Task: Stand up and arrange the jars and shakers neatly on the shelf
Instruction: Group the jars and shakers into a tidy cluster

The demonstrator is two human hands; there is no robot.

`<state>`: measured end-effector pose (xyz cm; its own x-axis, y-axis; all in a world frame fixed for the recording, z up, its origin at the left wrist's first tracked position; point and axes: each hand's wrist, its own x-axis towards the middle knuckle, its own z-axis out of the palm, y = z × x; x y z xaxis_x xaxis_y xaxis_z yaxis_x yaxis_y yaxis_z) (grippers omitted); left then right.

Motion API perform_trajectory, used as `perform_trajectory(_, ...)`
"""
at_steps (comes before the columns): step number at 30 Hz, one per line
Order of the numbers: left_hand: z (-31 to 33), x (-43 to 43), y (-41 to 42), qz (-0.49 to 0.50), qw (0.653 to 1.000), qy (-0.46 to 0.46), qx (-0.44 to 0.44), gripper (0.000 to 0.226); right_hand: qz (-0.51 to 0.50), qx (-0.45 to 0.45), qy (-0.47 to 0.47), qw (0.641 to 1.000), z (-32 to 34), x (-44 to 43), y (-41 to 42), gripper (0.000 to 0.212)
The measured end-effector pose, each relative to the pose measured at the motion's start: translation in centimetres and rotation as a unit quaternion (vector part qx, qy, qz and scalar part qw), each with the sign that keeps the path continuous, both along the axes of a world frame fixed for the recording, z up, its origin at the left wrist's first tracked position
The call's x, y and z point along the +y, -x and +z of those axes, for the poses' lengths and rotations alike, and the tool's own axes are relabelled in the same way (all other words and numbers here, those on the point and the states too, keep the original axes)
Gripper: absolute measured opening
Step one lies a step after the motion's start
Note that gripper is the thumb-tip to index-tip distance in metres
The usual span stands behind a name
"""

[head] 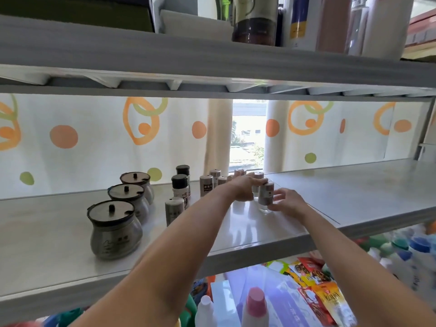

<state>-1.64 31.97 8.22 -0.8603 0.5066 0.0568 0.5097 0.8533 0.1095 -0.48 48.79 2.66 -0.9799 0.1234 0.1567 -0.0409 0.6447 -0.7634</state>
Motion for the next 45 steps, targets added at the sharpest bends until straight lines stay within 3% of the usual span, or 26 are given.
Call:
perform_trajectory(6, 1.1, -0.7, 0.4, 0.012, 0.999, -0.018, -0.033, 0.077, 0.044, 0.032, 0.08, 0.995, -0.7, -0.6, -0.2, 0.033)
perform_trajectory(12, 2.2, -2.3, -0.6, 0.033, 0.999, -0.005, -0.033, 0.083, 0.059, 0.012, 0.064, 0.996, -0.5, -1.9, -0.5, 0.035)
perform_trajectory(21, 4.2, -6.8, -2.7, 0.023, 0.999, 0.005, -0.031, 0.055, 0.124, 0.006, 0.044, 0.991, 0.3, -7.5, -2.9, 0.036)
perform_trajectory(33, 4.2, -13.8, -6.1, 0.074, 0.996, 0.003, -0.04, 0.073, 0.172, -0.016, 0.049, 0.984, 0.4, -13.8, -5.3, 0.035)
perform_trajectory(37, 3.8, -15.3, -6.9, 0.07, 0.997, 0.013, -0.034, 0.073, 0.177, -0.014, 0.057, 0.983, 0.2, -14.8, -5.3, 0.021)
perform_trajectory(40, 3.9, -16.2, -7.4, 0.064, 0.996, 0.008, -0.063, 0.065, 0.181, -0.007, 0.046, 0.982, 0.2, -15.5, -5.2, 0.025)
perform_trajectory(45, 4.3, -17.1, -8.3, 0.049, 0.985, -0.087, -0.144, 0.046, 0.186, -0.003, 0.033, 0.982, 0.2, -16.3, -5.1, 0.025)
